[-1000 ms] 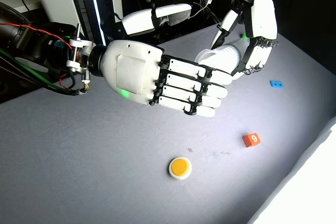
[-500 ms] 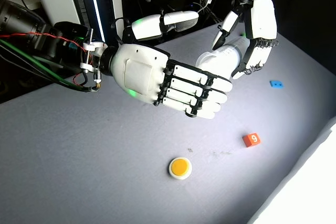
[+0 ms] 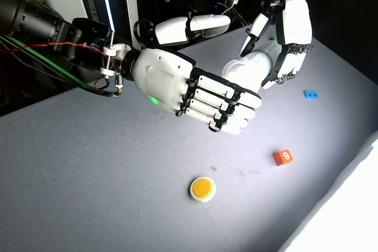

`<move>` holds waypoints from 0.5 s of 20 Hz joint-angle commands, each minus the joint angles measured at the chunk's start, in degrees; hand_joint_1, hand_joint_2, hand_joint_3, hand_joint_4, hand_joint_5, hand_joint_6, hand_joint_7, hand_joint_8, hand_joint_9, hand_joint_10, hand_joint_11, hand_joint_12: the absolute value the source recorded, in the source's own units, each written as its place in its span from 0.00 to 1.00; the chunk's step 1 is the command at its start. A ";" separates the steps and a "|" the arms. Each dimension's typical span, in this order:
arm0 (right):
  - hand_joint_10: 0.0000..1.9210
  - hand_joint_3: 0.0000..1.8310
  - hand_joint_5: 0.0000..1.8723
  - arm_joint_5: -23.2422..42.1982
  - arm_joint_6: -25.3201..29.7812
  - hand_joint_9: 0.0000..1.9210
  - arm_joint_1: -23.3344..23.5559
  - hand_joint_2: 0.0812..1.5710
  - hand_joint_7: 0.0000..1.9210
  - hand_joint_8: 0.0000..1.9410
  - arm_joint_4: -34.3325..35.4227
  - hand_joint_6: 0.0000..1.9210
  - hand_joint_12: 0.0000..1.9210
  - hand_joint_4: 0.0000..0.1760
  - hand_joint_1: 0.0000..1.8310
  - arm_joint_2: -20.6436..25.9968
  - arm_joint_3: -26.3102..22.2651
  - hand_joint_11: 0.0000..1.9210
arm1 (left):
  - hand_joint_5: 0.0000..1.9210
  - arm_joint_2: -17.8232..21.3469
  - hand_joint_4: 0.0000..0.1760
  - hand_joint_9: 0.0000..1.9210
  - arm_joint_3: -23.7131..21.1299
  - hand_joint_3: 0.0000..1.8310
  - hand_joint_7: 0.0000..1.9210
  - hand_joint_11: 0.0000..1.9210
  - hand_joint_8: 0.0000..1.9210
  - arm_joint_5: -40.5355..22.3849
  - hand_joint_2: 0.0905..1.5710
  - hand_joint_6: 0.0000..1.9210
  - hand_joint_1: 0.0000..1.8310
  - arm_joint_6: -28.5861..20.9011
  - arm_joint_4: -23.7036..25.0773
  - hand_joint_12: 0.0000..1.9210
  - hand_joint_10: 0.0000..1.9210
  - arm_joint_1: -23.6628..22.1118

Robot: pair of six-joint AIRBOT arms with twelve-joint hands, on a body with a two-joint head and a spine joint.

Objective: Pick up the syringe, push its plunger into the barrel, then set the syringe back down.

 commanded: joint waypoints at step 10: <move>0.00 0.00 0.00 -0.14 -1.38 0.00 0.72 0.68 0.00 0.00 -7.22 0.00 0.00 0.00 0.00 -7.05 -3.37 0.00 | 0.43 -0.36 0.00 0.43 -0.72 0.00 0.47 0.31 0.62 -8.99 0.73 0.54 0.74 -2.50 -0.27 0.70 0.72 -1.51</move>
